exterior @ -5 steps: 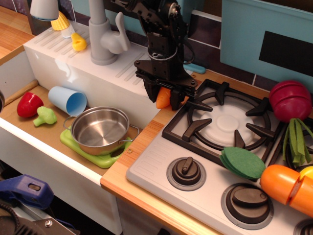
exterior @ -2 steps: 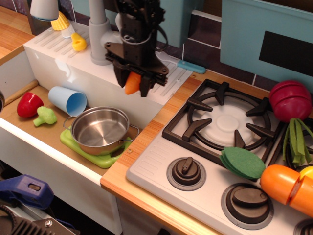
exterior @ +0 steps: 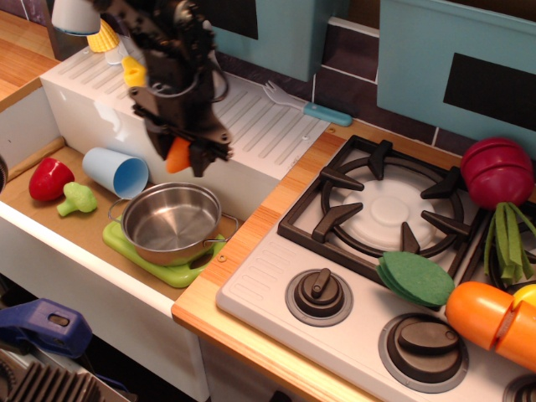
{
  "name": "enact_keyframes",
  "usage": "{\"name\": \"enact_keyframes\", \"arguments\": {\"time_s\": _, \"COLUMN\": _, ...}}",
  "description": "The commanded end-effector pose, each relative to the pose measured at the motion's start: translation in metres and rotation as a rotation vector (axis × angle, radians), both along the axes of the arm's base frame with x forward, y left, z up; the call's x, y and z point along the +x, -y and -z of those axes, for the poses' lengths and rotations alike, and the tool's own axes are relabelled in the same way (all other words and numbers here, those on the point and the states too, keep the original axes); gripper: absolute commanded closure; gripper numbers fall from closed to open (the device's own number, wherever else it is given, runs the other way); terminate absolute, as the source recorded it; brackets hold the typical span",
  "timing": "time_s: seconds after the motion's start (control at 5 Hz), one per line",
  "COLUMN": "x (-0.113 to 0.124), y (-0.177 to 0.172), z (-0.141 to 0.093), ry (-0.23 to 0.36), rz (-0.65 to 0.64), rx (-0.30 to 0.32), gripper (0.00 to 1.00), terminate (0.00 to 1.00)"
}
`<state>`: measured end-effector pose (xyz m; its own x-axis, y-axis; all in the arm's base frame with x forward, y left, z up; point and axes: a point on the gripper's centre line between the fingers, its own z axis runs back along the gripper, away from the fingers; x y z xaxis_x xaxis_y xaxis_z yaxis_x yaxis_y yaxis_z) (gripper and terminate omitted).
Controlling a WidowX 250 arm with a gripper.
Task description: Put carrot in pot or pan
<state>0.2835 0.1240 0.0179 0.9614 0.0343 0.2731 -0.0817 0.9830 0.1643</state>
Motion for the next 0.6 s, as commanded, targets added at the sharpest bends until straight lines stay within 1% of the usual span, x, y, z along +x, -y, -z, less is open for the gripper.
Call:
{"name": "enact_keyframes", "arguments": {"time_s": 0.0, "x": -0.0035, "y": -0.0140, "z": -0.0124, "ry": 0.077, "rz": 0.008, "rx": 0.022, "gripper": 0.00, "terminate": 0.00}}
{"name": "enact_keyframes", "arguments": {"time_s": 0.2, "x": -0.0035, "y": -0.0140, "z": -0.0124, "ry": 0.077, "rz": 0.008, "rx": 0.022, "gripper": 0.00, "terminate": 0.00}}
{"name": "enact_keyframes", "arguments": {"time_s": 0.4, "x": -0.0035, "y": -0.0140, "z": -0.0124, "ry": 0.077, "rz": 0.008, "rx": 0.022, "gripper": 0.00, "terminate": 1.00}}
